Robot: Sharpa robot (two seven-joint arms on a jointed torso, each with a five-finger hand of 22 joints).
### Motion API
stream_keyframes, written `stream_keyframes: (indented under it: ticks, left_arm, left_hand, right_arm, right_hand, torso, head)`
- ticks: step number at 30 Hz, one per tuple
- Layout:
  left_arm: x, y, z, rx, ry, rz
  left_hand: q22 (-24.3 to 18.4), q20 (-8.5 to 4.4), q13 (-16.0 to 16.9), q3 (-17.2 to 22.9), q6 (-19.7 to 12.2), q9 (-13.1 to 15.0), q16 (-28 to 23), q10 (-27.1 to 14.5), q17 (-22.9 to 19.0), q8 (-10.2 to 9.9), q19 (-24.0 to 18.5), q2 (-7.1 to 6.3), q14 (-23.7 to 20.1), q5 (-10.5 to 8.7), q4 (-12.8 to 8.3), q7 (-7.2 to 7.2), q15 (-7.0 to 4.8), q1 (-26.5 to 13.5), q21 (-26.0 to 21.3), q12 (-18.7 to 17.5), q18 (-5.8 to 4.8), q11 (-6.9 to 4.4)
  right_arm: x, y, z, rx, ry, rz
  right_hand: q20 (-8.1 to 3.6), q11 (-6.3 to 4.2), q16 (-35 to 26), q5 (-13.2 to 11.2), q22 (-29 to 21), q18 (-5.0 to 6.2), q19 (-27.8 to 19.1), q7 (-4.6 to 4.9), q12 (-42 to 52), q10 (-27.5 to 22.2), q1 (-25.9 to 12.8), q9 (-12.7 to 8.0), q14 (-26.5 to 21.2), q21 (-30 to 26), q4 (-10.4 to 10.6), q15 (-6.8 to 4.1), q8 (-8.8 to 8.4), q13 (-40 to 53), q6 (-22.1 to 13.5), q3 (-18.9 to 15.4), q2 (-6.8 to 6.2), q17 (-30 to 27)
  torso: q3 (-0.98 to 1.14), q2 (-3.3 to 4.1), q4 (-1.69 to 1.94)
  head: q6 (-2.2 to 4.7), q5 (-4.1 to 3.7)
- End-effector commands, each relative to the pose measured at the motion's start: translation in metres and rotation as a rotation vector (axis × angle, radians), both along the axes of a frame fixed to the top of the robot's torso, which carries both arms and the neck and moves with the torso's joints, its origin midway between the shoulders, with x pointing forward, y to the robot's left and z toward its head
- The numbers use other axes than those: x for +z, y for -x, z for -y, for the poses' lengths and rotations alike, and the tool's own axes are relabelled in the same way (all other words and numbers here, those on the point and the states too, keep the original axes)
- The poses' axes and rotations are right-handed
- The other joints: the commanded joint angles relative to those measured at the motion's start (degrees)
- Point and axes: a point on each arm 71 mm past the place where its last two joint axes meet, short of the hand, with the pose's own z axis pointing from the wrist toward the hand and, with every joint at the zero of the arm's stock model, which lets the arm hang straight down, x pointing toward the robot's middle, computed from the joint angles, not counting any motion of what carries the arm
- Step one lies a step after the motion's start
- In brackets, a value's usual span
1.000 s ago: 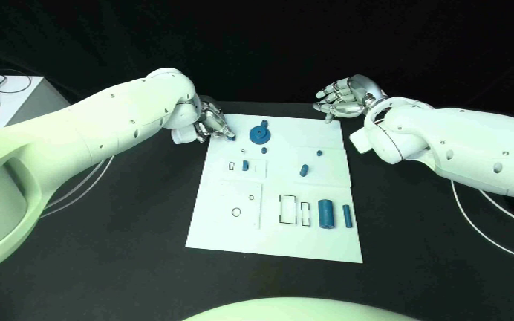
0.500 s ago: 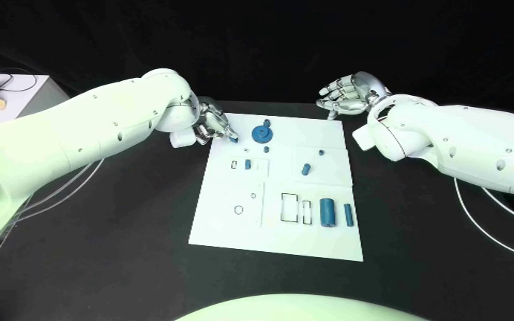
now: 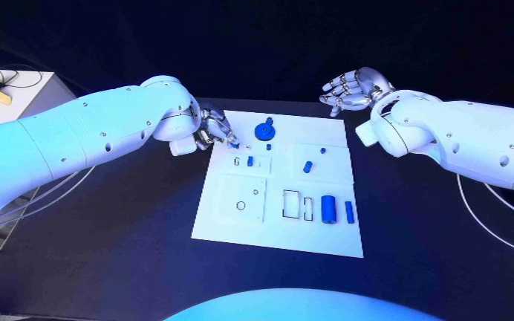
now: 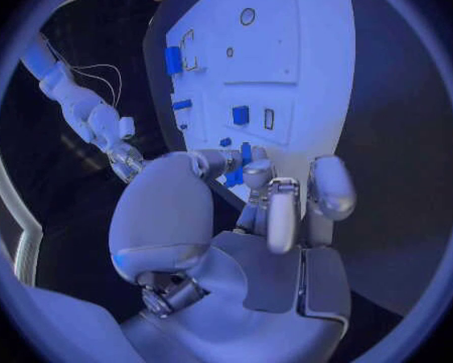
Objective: Assemble the parts on the task board
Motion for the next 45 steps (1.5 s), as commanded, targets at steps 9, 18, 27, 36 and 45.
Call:
stream_keyframes:
  ticks: [9,18,27,36,45]
  left_arm:
    - [-0.010,0.009,0.001,0.005,-0.045,0.078]
    - [-0.023,0.016,0.002,-0.011,-0.071,0.069]
    - [-0.029,0.019,0.005,-0.043,-0.099,0.062]
    - [-0.030,0.019,0.007,-0.060,-0.116,0.060]
    - [-0.031,0.022,0.009,-0.080,-0.124,0.047]
  left_hand:
    - [0.3,-0.12,0.4,7.4,2.2,11.7,0.4,0.8,11.6,2.8,0.5,0.05,4.6,0.56,-7.9,-1.67,-0.52,-0.8,0.4,0.5,-0.44,-0.21]
    - [0.3,-0.15,0.4,7.4,2.3,11.7,0.4,0.9,11.7,2.8,0.5,0.01,4.6,0.63,-8.0,-1.71,-0.55,-0.8,0.4,0.5,-0.44,-0.25]
    - [0.4,-0.17,0.5,7.4,2.3,11.7,0.4,1.0,11.8,2.8,0.6,-0.02,4.7,0.67,-8.1,-1.73,-0.58,-0.8,0.5,0.5,-0.46,-0.28]
    - [0.5,-0.18,0.4,7.5,2.3,11.7,0.4,1.0,11.8,2.8,0.6,-0.07,4.7,0.68,-8.2,-1.75,-0.59,-0.8,0.5,0.5,-0.48,-0.29]
    - [0.5,-0.20,0.4,7.5,2.4,11.7,0.4,1.0,11.8,2.8,0.6,-0.15,4.7,0.68,-8.3,-1.78,-0.62,-0.8,0.5,0.5,-0.48,-0.32]
  right_arm:
    - [-0.002,0.001,0.000,0.016,0.003,-0.005]
    - [-0.002,0.001,0.000,0.016,0.003,-0.006]
    - [-0.003,0.001,-0.001,0.018,0.003,-0.008]
    - [-0.003,0.002,0.000,0.017,0.003,-0.009]
    - [-0.003,0.002,0.000,0.017,0.003,-0.010]
  right_hand:
    - [-0.01,0.10,-0.2,0.1,-0.1,0.61,0.2,1.46,0.3,0.4,0.1,-0.1,-0.1,-0.3,0.0,-0.09,0.37,-0.1,-0.1,0.3,0.42,0.0]
    - [-0.01,0.10,-0.2,0.1,-0.1,0.61,0.2,1.46,0.3,0.4,0.1,-0.1,-0.1,-0.3,0.0,-0.09,0.37,-0.1,-0.1,0.3,0.42,0.0]
    - [-0.01,0.10,-0.2,0.1,-0.1,0.61,0.2,1.46,0.3,0.4,0.1,-0.1,-0.1,-0.3,0.0,-0.09,0.37,-0.1,-0.1,0.3,0.42,0.0]
    - [-0.01,0.12,-0.2,0.2,-0.3,0.59,0.3,1.49,0.3,0.4,0.0,-0.1,-0.1,-0.4,0.0,-0.07,0.38,-0.2,-0.1,0.3,0.43,-0.2]
    - [-0.01,0.12,-0.2,0.2,-0.3,0.59,0.3,1.49,0.3,0.4,0.0,-0.1,-0.1,-0.4,0.0,-0.07,0.38,-0.2,-0.1,0.3,0.43,-0.2]
  torso:
    - [0.01,0.06,0.03]
    - [0.03,0.11,0.01]
    - [0.11,0.20,-0.10]
    - [0.07,0.15,0.00]
    - [0.07,0.13,-0.06]
  head:
    - [-0.28,0.20]
    - [-0.47,0.29]
    - [-0.64,0.33]
    - [-0.95,0.16]
    - [-1.16,0.08]
